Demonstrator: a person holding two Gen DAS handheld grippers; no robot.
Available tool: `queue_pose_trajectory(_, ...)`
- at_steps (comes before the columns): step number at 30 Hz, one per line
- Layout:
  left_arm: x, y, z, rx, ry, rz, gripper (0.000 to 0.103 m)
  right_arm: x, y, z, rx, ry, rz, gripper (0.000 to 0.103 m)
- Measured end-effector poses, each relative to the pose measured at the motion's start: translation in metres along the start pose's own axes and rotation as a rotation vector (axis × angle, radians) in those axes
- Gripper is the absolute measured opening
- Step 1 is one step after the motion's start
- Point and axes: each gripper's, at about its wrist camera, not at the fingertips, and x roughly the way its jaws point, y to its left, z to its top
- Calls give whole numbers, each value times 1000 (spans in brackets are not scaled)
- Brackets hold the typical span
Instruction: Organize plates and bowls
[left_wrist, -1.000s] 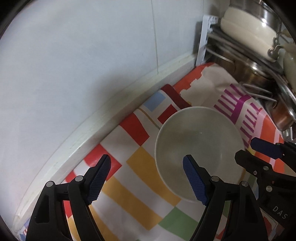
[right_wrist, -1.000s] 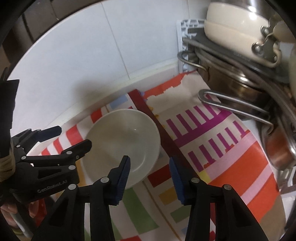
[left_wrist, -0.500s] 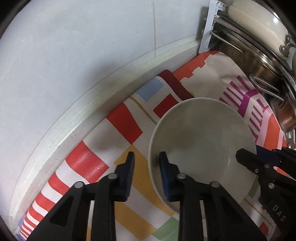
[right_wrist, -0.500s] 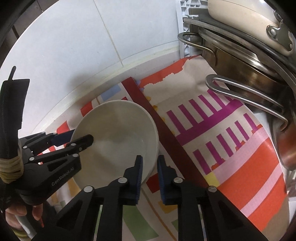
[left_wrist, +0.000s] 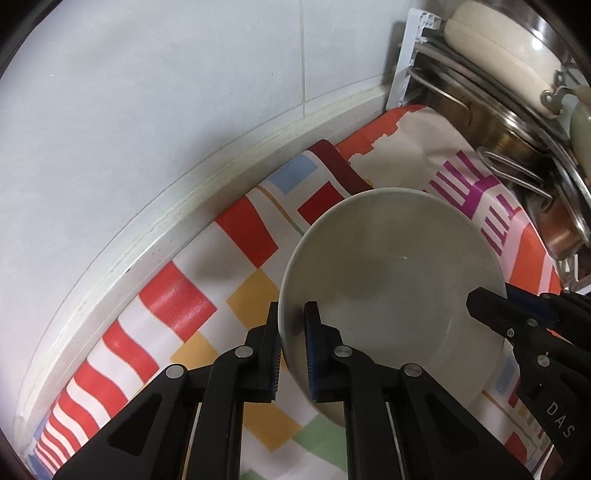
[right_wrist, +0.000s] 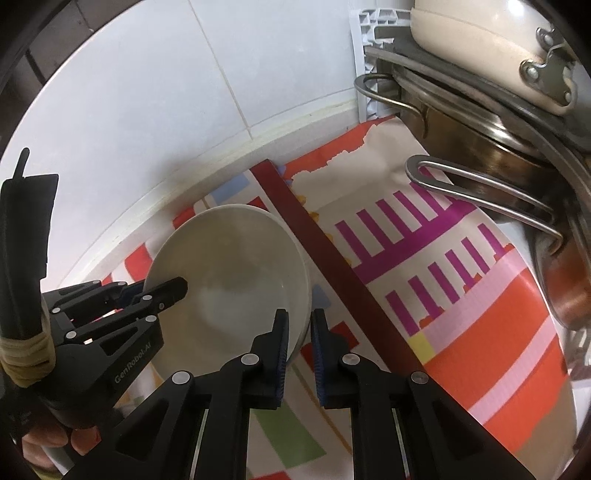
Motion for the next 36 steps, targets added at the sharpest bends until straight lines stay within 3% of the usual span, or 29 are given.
queue_pose_trajectory(15, -84, -7, -43, 0, -95, 15, 13, -82, 30, -35, -58, -80, -1, 14)
queue_pose_trajectory(36, -172, 8, -163, -111, -143, 87, 13, -151, 94, -128, -209, -118, 67, 14)
